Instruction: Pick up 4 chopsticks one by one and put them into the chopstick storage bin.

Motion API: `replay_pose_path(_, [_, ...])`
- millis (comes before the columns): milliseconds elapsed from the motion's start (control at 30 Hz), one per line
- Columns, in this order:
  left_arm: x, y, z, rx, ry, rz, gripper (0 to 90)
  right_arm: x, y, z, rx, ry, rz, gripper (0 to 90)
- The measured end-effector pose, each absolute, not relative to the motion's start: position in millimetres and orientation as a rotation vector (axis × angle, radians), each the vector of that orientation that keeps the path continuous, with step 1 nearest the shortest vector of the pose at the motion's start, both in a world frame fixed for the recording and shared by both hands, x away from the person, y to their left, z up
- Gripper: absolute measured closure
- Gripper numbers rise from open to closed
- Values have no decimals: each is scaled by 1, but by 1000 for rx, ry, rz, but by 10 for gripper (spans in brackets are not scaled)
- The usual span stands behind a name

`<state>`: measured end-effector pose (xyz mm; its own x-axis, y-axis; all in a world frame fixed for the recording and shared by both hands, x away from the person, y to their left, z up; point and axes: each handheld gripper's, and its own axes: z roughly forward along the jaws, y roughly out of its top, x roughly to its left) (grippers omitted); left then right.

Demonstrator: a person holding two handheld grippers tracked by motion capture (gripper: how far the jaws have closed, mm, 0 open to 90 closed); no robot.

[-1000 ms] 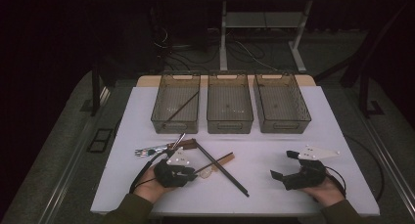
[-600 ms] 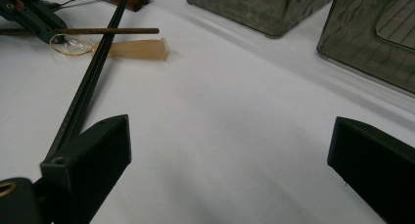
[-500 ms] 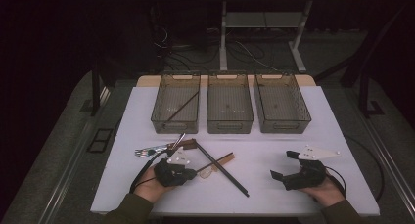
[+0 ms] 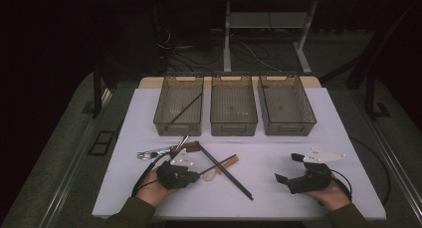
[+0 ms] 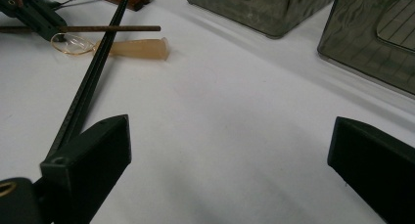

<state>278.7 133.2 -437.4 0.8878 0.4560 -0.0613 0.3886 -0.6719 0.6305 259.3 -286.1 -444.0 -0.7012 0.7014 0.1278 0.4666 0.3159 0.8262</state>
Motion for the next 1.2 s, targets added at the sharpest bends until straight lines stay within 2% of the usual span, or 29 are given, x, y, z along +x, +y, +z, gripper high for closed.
replay_pose_path(1200, [290, 162, -421, 2259, 749, 187, 839, 259, -285, -444, 1067, 2335, 1327, 21])
